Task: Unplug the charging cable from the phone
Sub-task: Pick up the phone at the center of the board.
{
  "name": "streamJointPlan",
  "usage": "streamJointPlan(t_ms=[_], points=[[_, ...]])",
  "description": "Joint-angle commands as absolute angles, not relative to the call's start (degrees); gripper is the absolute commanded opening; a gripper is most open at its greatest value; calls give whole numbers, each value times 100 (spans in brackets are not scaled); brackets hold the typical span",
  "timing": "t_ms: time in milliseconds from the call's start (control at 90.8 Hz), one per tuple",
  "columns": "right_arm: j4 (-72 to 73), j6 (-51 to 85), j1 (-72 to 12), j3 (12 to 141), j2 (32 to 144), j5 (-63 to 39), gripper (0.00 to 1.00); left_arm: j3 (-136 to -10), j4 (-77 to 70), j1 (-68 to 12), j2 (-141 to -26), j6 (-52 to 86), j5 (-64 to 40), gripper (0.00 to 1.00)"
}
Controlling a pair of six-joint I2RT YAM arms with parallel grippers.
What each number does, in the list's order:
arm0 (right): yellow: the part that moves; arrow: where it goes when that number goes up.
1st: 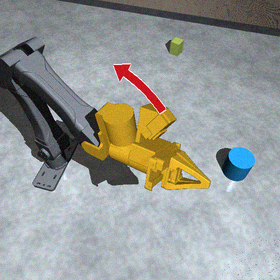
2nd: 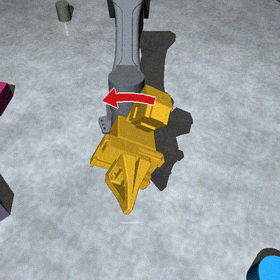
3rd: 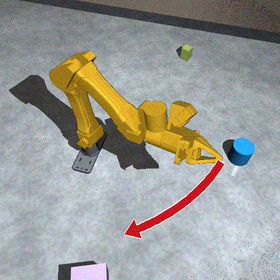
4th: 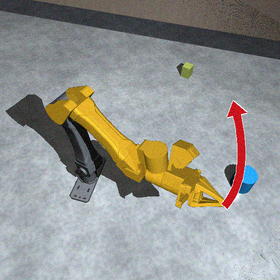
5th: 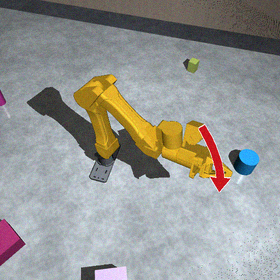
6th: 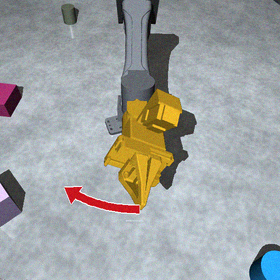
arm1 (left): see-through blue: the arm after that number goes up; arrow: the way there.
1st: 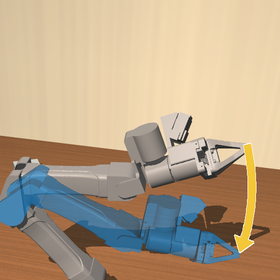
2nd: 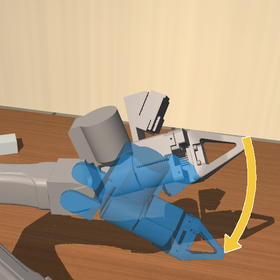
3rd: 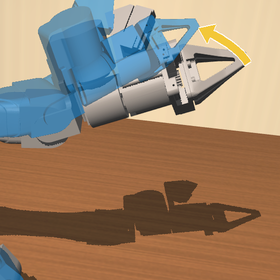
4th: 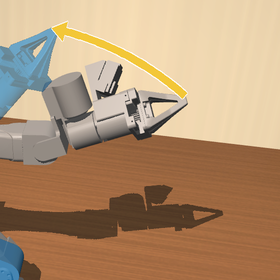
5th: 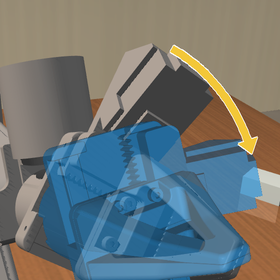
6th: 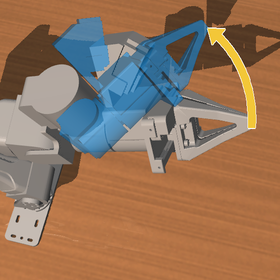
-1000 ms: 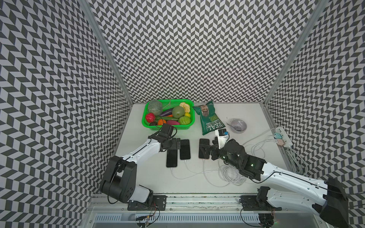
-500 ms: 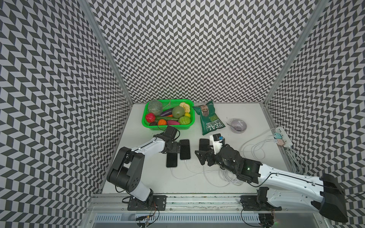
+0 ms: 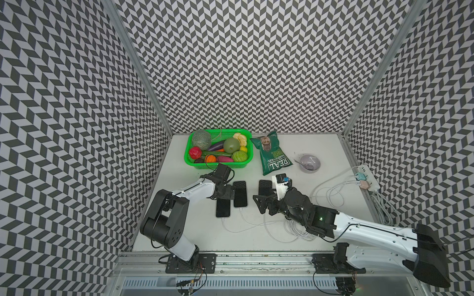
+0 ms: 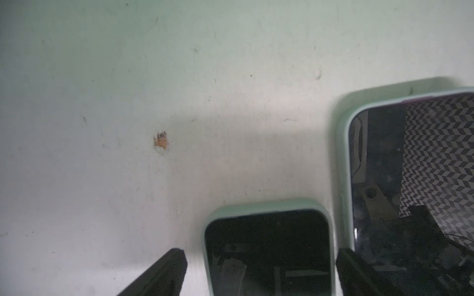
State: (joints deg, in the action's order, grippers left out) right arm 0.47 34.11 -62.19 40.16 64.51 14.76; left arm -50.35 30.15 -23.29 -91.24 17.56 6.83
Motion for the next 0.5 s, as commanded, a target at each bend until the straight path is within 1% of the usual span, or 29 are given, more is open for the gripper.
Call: streamJointPlan(t_ms=[0, 209, 297, 419, 485], points=[[348, 3390, -6257, 4031, 6527, 1477, 100, -4966, 3057, -2385, -9090, 1705, 677, 97], [339, 3357, -6252, 4149, 6674, 1386, 100, -4956, 3167, -2610, -9302, 1734, 847, 97], [344, 3357, -6259, 4171, 6725, 1331, 100, -4956, 3173, -2619, -9349, 1747, 842, 94], [317, 3353, -6264, 4216, 6768, 1289, 100, -4956, 3161, -2615, -9451, 1719, 746, 85], [301, 3349, -6262, 4231, 6791, 1277, 100, -4965, 3167, -2611, -9509, 1713, 716, 77]])
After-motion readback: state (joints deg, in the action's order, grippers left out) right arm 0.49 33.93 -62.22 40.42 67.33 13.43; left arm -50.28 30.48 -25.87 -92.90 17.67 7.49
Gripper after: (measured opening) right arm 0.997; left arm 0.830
